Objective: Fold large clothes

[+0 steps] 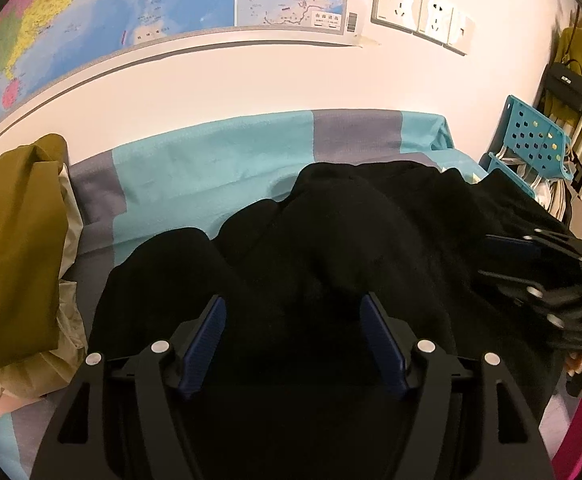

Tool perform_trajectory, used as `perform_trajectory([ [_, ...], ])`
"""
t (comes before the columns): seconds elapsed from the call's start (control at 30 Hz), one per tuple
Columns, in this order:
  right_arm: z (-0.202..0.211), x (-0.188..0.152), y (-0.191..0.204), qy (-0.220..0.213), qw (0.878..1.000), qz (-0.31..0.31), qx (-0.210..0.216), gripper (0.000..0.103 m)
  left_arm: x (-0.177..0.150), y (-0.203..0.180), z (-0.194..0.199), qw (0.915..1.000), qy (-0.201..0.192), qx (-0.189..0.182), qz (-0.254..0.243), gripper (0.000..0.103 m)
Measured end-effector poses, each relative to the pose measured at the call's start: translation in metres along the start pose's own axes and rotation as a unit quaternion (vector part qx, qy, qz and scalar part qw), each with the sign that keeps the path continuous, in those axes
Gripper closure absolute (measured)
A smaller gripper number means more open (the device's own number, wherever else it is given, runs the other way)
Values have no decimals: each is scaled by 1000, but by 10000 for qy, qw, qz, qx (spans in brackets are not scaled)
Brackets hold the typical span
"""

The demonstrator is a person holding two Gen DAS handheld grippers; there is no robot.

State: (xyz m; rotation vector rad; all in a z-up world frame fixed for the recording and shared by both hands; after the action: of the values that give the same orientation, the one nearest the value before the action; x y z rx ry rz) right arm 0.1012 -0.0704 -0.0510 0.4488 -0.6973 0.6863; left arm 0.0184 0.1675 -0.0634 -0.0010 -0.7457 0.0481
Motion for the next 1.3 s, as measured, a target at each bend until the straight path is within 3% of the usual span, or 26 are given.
perform_trajectory([
  [0.13,-6,-3,-7,44,9998,-201,10,62,-1,0,0,10000,-19,22,-39,33],
  [0.3,18,-1,-12,-238,9989,-378,165,54,-4,-2,9,9999,-95,75,-113,30],
  [0.5,59,-6,-29,-643,9966,-516,30,49,-22,4,32,9996,-224,34,-147,27],
  [0.77,41,-42,-76,-209,9938,-1025,-365,52,-50,31,23,9998,-39,153,132,26],
  [0.93,64,-41,-65,-548,9916,-1156,-202,47,-53,39,40,9990,-227,181,350,27],
  [1.1,90,-43,-35,-799,9942,-714,134,43,-69,44,67,9981,-478,88,375,27],
  [1.23,77,-49,-5,-644,9964,-299,461,43,-80,52,60,9985,-285,112,458,27],
  [1.3,60,-55,2,-397,9989,-158,208,43,-83,56,54,9980,-202,34,597,26],
])
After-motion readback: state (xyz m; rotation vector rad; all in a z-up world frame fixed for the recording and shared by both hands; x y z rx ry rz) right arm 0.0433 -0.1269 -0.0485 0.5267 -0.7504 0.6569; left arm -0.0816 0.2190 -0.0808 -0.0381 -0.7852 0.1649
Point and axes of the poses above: each gripper's, at about its wrist camera, not at the fingertips, and z roughly against the way its jaws point, y to its left, x to its top, the point moved 2 cm from there along -z, roughly the way its jaws point
